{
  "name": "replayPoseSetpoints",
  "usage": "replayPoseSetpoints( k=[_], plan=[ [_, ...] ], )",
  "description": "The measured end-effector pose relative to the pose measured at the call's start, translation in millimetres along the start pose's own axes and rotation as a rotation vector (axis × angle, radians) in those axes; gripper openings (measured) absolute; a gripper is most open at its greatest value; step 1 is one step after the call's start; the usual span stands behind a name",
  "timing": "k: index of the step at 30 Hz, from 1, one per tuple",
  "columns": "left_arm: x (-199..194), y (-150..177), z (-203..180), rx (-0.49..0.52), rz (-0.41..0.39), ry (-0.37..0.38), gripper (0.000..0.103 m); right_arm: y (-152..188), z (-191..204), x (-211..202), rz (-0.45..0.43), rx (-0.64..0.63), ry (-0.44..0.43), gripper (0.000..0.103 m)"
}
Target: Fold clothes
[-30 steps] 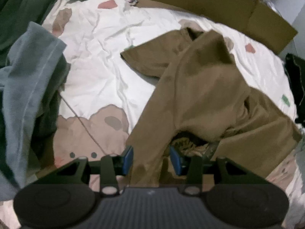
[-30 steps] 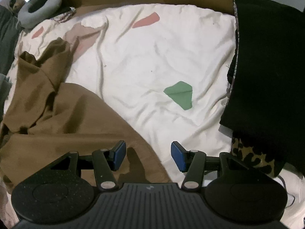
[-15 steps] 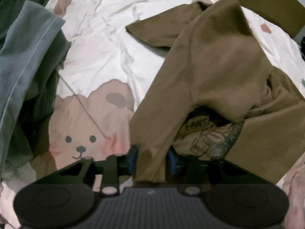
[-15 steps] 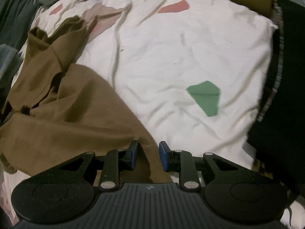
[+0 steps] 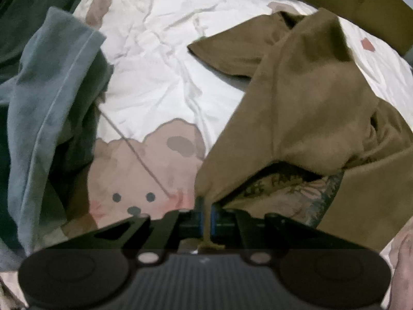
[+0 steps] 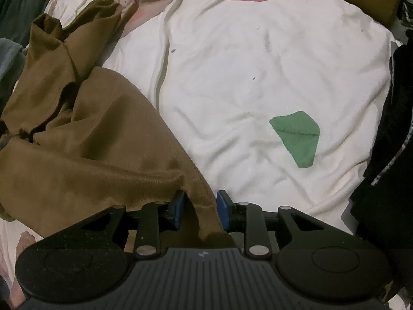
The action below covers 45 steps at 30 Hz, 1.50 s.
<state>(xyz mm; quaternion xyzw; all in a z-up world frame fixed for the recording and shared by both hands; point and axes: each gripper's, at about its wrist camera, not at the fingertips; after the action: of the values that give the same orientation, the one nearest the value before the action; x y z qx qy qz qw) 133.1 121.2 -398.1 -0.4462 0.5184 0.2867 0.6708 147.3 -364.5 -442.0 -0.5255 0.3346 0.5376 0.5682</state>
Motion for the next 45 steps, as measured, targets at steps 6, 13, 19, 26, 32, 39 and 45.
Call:
replayPoseSetpoints(
  k=[6, 13, 19, 26, 32, 39, 45],
  plan=[
    [-7.3, 0.4, 3.4, -0.027, -0.016, -0.007, 0.004, -2.0, 4.5, -1.7, 0.004, -0.026, 0.025, 0.004],
    [-21.7, 0.4, -1.0, -0.019, -0.038, 0.013, 0.004, 14.0, 3.1, -25.9, -0.065, -0.04, 0.034, 0.002],
    [-41.8, -0.5, -10.3, -0.007, -0.072, 0.058, 0.004, 26.4, 0.2, -57.3, -0.114, 0.016, 0.015, 0.001],
    [-60.0, 4.8, -20.8, -0.004, -0.103, 0.113, 0.004, 49.5, 1.0, -89.9, -0.15, 0.058, 0.003, 0.001],
    [-71.1, 12.9, -28.1, -0.007, -0.123, 0.158, 0.003, 69.1, 4.9, -117.9, -0.166, 0.088, 0.015, 0.001],
    [-86.0, 21.2, -39.7, 0.01, -0.157, 0.227, 0.003, 96.4, 3.8, -149.6, -0.159, 0.112, 0.056, 0.0],
    [-93.3, 26.2, -57.8, 0.019, -0.165, 0.298, 0.003, 134.9, -15.0, -178.9, -0.144, 0.197, 0.094, 0.0]
  ],
)
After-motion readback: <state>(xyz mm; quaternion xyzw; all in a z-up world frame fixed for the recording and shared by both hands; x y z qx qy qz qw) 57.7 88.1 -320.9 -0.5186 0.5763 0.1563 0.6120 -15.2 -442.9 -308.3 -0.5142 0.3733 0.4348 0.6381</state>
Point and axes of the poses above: each gripper's, at about its wrist camera, not at the fingertips, and x roughly the way its jaws point, z to its left, y to its underside, and after that the axes turned 5 degrees about x, right-handed
